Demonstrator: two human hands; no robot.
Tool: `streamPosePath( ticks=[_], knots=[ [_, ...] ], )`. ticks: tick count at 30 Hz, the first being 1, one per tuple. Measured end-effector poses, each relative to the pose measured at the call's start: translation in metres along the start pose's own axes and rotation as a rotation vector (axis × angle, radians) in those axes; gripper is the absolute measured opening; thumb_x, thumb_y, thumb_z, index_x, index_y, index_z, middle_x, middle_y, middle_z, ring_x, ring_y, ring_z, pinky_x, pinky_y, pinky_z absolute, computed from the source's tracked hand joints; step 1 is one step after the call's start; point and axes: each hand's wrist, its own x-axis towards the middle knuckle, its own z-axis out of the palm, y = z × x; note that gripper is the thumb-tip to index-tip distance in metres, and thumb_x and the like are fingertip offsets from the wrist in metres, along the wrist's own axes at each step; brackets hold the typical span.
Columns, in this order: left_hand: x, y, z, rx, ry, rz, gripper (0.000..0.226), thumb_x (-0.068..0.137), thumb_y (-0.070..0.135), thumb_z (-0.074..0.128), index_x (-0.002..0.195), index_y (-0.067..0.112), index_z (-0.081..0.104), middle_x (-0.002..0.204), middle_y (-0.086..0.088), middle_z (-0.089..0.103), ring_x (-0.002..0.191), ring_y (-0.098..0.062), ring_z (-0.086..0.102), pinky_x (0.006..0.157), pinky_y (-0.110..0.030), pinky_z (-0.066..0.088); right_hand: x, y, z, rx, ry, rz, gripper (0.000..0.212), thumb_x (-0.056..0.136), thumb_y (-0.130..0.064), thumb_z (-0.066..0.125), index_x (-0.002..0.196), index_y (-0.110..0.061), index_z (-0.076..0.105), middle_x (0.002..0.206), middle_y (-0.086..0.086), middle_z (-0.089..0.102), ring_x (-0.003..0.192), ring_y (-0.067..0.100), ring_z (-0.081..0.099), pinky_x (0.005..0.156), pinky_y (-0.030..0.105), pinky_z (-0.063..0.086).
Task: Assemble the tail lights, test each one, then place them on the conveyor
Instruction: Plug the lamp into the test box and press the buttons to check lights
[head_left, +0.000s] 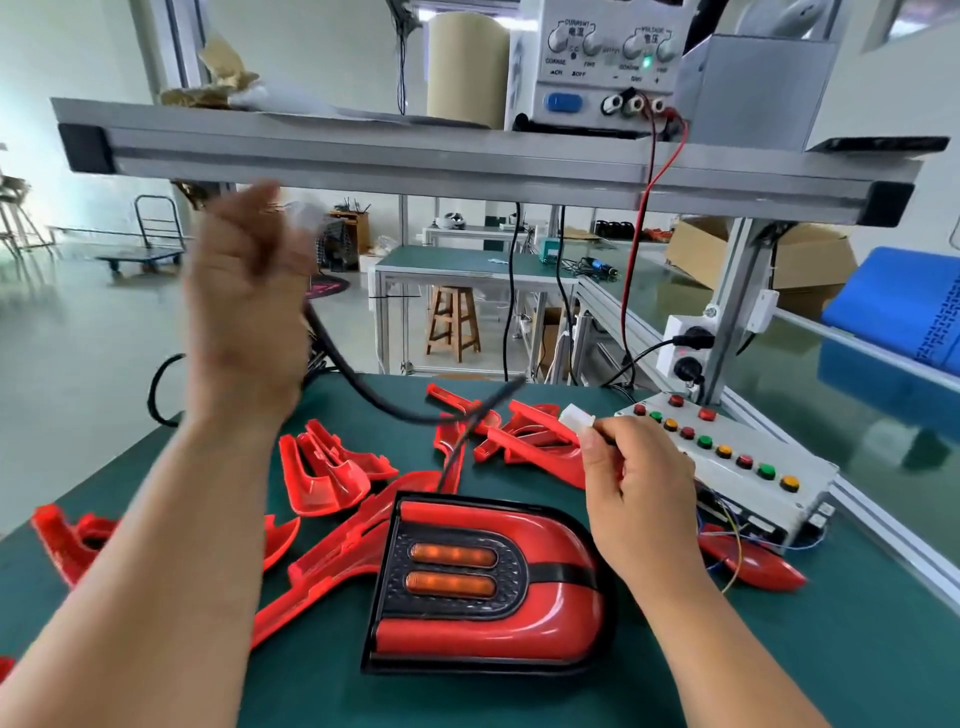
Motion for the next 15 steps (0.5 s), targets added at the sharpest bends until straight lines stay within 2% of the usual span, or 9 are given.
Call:
streamPosePath(
  ticks=[2,4,6,9,11,12,15],
  knots=[
    [-0.019,0.000,0.024,0.117,-0.301,-0.044,0.017,0.088,0.024,0.068,0.104,0.029,0.066,0.091,0.014,0.070,0.084,0.002,0.061,0.082,-0.014,0.047,0.001,0.001,-0.001,0.015,0.015,-0.004,0.017,0.096,-0.019,0.057,0.085,-0.007,0.063,0.076,-0.002,0.054,0.073,0.024,0.052,0.072,0.051,0.045],
    [-0.040,-0.011,0.035,0.204,-0.601,-0.161,0.017,0.084,0.028,0.071,0.095,0.040,0.068,0.090,0.021,0.072,0.085,0.005,0.063,0.081,-0.009,0.046,0.002,0.000,-0.002,0.043,0.039,-0.026,0.016,0.095,-0.018,0.058,0.085,-0.007,0.064,0.075,-0.002,0.053,0.072,0.024,0.051,0.070,0.051,0.045],
    [-0.055,-0.022,0.036,0.267,-0.781,-0.241,0.020,0.082,0.027,0.071,0.092,0.044,0.070,0.095,0.017,0.073,0.087,0.002,0.065,0.080,-0.010,0.047,0.002,-0.002,-0.004,0.079,0.026,-0.063,0.017,0.095,-0.021,0.057,0.086,-0.008,0.064,0.076,-0.003,0.051,0.073,0.022,0.050,0.069,0.051,0.045],
    [-0.071,-0.026,0.044,0.159,-0.920,-0.337,0.019,0.074,0.034,0.070,0.091,0.043,0.074,0.095,0.000,0.075,0.083,-0.010,0.065,0.078,-0.020,0.052,0.001,-0.003,-0.003,0.084,-0.029,-0.099,0.013,0.095,-0.017,0.060,0.091,-0.007,0.066,0.080,-0.001,0.054,0.078,0.024,0.053,0.073,0.051,0.045],
    [-0.075,-0.026,0.048,0.068,-0.954,-0.399,0.019,0.075,0.032,0.071,0.092,0.040,0.074,0.093,-0.010,0.073,0.083,-0.021,0.062,0.081,-0.032,0.052,0.002,-0.001,-0.003,0.082,-0.045,-0.110,0.014,0.095,-0.017,0.060,0.092,-0.006,0.067,0.081,0.001,0.055,0.079,0.026,0.054,0.074,0.052,0.045],
    [-0.077,-0.027,0.049,0.047,-0.950,-0.412,0.018,0.076,0.028,0.072,0.091,0.038,0.074,0.091,-0.009,0.073,0.083,-0.023,0.062,0.081,-0.034,0.052,0.003,0.000,-0.004,0.090,-0.048,-0.112,0.017,0.095,-0.019,0.058,0.092,-0.005,0.067,0.081,0.002,0.055,0.078,0.026,0.054,0.075,0.051,0.045],
    [-0.078,-0.028,0.050,0.048,-0.893,-0.427,0.025,0.081,0.005,0.070,0.088,0.028,0.071,0.081,0.006,0.072,0.080,-0.019,0.061,0.076,-0.021,0.052,0.004,-0.001,-0.006,0.090,-0.061,-0.132,0.023,0.094,-0.024,0.053,0.091,-0.006,0.068,0.079,0.003,0.055,0.077,0.025,0.054,0.075,0.048,0.045]
  ],
)
